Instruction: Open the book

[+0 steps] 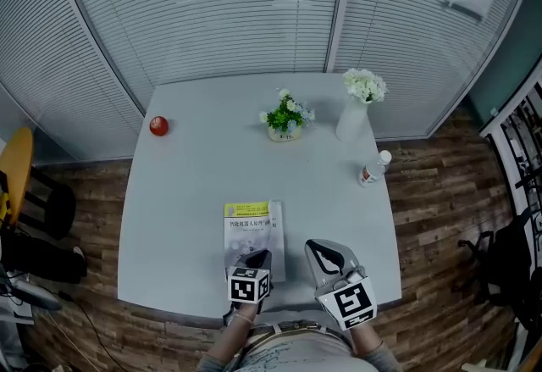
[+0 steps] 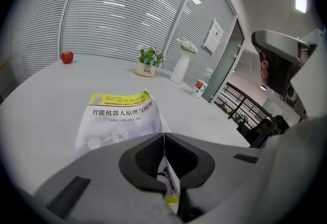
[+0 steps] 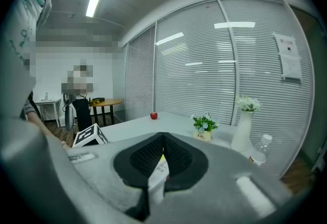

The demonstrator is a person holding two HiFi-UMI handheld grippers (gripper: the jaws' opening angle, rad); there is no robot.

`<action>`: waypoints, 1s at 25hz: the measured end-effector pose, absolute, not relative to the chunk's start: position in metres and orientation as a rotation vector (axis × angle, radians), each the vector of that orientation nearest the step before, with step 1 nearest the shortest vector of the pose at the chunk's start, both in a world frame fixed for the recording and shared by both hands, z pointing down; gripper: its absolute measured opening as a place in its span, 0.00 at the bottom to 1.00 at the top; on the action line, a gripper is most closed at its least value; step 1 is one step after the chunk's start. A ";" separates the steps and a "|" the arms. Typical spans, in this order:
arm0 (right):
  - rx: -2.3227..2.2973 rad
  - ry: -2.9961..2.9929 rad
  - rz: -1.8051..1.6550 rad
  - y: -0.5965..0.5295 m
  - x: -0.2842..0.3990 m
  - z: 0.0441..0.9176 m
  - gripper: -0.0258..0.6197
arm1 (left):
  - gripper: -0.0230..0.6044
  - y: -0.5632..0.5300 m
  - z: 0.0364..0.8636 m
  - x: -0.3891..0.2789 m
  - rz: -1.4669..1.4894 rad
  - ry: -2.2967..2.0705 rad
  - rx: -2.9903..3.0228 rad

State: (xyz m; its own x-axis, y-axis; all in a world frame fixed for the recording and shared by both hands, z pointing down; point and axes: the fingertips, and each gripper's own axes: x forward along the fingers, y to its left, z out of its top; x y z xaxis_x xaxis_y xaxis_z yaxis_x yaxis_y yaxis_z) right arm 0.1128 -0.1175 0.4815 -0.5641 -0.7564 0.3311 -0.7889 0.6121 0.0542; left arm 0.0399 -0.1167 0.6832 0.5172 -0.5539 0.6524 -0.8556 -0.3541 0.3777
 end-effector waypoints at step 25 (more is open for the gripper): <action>1.292 -2.465 0.184 -0.116 0.064 0.489 0.04 | 0.04 -0.116 0.682 -0.019 0.551 -1.128 2.066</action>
